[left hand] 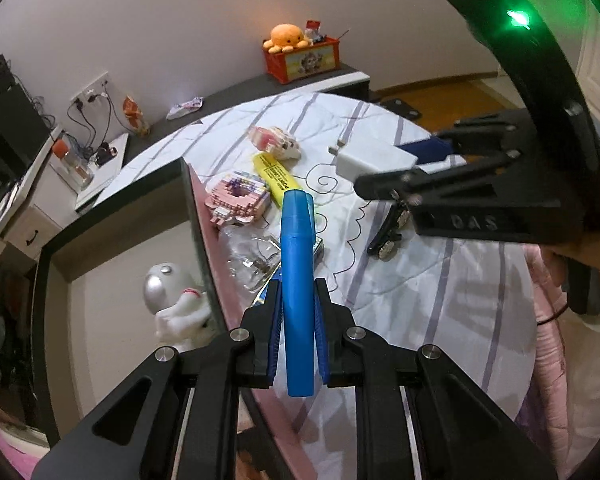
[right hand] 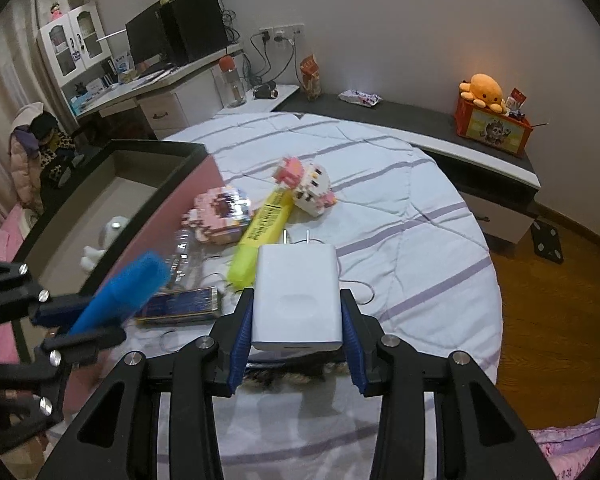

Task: Organize rigid objects
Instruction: 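Carry blue highlighter into box with left gripper while right gripper carries white charger in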

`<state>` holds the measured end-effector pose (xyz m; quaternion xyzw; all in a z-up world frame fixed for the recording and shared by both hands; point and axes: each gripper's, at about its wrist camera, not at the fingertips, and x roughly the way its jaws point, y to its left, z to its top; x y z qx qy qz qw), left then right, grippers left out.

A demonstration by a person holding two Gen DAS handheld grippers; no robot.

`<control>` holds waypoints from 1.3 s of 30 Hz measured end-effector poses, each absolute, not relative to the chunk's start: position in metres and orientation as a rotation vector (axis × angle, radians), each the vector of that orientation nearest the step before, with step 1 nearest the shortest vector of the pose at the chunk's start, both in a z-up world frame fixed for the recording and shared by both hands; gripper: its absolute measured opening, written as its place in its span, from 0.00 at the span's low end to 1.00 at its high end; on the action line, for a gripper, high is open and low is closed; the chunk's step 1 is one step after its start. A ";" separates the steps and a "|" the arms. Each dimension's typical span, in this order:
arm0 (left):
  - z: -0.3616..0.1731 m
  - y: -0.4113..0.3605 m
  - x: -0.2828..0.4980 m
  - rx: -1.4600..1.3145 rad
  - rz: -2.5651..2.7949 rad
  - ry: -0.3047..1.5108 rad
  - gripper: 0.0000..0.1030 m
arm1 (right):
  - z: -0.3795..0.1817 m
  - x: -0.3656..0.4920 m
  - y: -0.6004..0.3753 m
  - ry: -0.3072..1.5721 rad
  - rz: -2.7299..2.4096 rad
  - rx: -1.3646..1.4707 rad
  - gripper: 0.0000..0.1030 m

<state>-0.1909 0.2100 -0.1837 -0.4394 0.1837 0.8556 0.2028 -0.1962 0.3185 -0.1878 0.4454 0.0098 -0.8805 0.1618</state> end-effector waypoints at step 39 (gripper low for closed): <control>-0.173 -0.033 -0.160 -1.165 2.644 0.146 0.94 | -0.178 -0.140 0.129 0.176 -2.408 1.201 0.55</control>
